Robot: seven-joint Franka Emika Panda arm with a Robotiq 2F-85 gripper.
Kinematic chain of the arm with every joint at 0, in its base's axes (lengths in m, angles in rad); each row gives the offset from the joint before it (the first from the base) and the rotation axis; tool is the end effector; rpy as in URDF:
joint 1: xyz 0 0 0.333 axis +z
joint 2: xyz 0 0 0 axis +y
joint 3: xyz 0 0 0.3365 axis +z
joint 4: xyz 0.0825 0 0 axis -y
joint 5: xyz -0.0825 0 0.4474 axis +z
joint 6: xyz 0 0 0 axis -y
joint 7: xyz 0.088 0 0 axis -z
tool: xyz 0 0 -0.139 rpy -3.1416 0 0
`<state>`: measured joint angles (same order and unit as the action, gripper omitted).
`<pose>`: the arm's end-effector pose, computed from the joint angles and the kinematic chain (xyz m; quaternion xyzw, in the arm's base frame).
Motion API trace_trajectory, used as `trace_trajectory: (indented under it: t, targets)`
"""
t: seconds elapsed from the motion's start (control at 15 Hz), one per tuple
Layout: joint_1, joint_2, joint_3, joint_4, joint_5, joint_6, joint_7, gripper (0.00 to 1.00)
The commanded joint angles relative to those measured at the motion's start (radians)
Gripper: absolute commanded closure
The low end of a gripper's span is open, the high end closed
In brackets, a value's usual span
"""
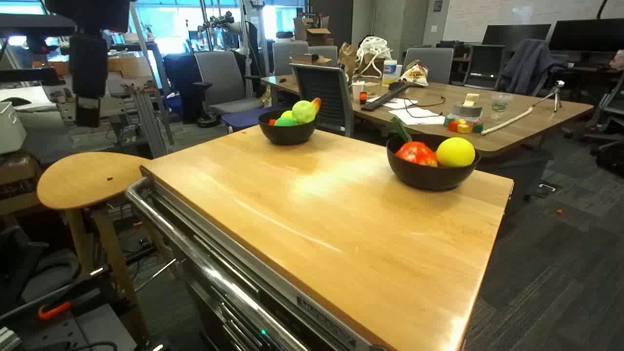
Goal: Take the fruits and vegetables out of the bowls and put them on the table
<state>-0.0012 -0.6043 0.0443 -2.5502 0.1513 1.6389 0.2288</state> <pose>0.3647 0.0349 0.4113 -0.9798 0.1137 0.1592 0.0407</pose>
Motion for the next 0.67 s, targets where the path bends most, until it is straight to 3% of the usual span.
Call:
trace_trajectory:
  t: [0.0, 0.33, 0.6]
  targets:
    - [-0.008, 0.000, 0.007, 0.004, 0.003, -0.003, -0.004, 0.00]
    - [-0.008, -0.002, 0.007, 0.006, 0.003, -0.003, -0.004, 0.00]
    - [-0.045, 0.025, -0.029, 0.085, -0.052, 0.153, -0.050, 0.00]
